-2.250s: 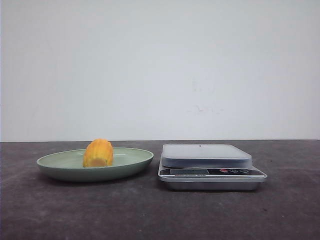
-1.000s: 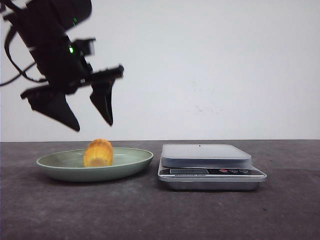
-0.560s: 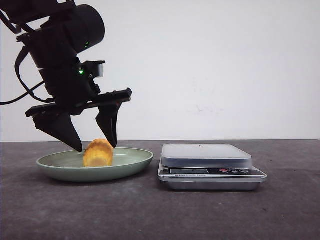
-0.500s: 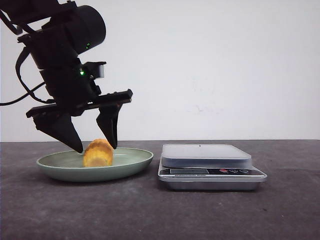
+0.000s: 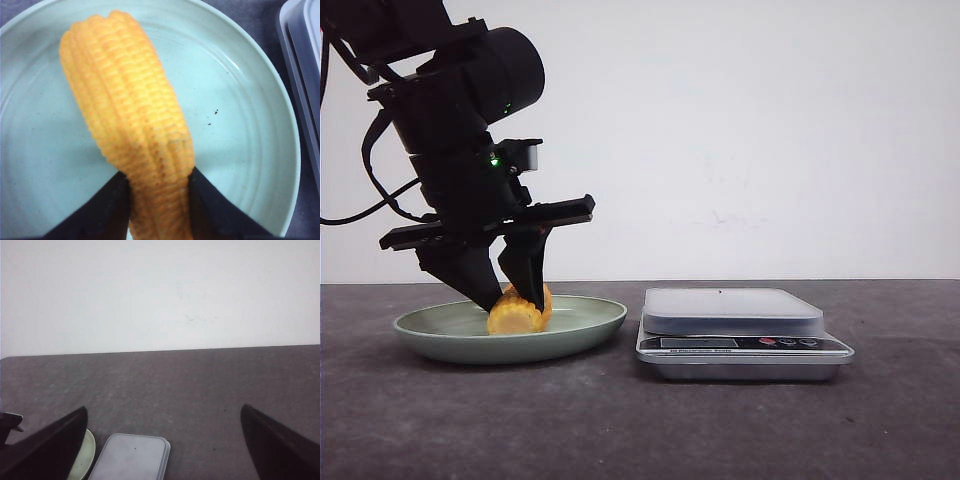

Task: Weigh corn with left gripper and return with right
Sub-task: 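Lower the left gripper onto the yellow corn cob and close it, then lift the corn with the left gripper and carry it over the scale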

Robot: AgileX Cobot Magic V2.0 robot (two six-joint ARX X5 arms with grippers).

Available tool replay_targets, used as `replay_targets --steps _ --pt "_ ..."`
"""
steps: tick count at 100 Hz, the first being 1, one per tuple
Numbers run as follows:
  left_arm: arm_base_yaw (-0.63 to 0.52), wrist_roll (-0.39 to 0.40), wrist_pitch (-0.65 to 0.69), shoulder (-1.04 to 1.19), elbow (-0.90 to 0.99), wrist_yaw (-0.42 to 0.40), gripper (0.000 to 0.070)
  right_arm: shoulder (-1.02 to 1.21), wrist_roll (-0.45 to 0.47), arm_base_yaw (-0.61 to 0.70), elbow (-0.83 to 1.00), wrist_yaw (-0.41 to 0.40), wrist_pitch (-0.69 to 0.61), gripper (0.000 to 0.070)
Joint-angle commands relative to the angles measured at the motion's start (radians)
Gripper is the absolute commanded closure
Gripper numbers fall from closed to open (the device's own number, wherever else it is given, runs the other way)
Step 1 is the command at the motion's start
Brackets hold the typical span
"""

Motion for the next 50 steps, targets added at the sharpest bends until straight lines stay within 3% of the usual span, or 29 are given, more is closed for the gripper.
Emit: replay_targets --steps 1,29,50 --pt "-0.008 0.002 -0.003 -0.011 0.013 -0.002 0.0700 0.008 -0.012 0.004 0.015 0.000 0.009 0.0079" --pt "-0.080 0.014 -0.034 -0.182 0.081 0.027 0.0696 0.008 -0.011 0.004 0.015 0.000 0.009 0.0079" --pt "-0.224 -0.018 -0.042 -0.114 0.270 0.027 0.0696 0.008 -0.011 0.004 0.015 0.000 0.010 0.0079"
